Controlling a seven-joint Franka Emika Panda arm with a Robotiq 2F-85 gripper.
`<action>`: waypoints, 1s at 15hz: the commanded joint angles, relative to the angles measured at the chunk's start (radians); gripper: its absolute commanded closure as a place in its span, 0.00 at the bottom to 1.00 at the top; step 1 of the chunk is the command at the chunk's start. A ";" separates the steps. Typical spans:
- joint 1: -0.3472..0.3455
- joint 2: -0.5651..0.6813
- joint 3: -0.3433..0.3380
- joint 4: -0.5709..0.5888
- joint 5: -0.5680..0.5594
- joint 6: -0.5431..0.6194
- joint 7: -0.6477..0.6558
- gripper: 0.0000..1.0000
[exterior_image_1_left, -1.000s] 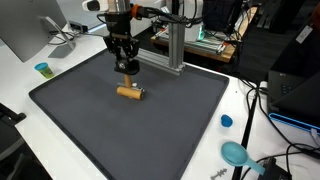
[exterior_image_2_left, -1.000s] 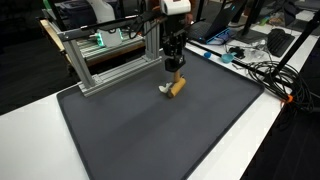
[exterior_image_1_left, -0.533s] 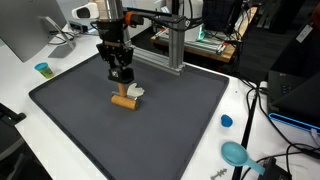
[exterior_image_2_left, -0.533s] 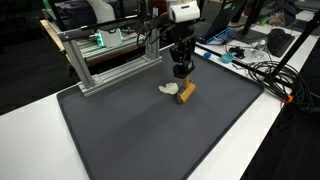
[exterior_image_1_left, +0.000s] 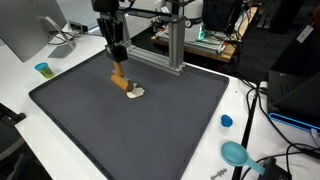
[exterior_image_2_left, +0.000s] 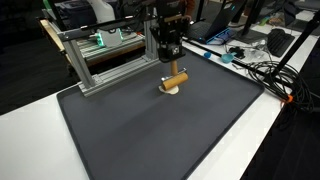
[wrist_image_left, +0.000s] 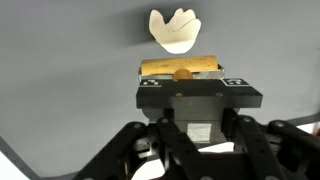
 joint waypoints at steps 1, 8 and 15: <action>0.003 -0.014 -0.002 0.000 0.013 -0.026 0.014 0.54; 0.076 0.026 -0.022 0.066 -0.113 -0.085 0.543 0.79; 0.094 0.061 -0.014 0.150 -0.152 -0.220 0.798 0.54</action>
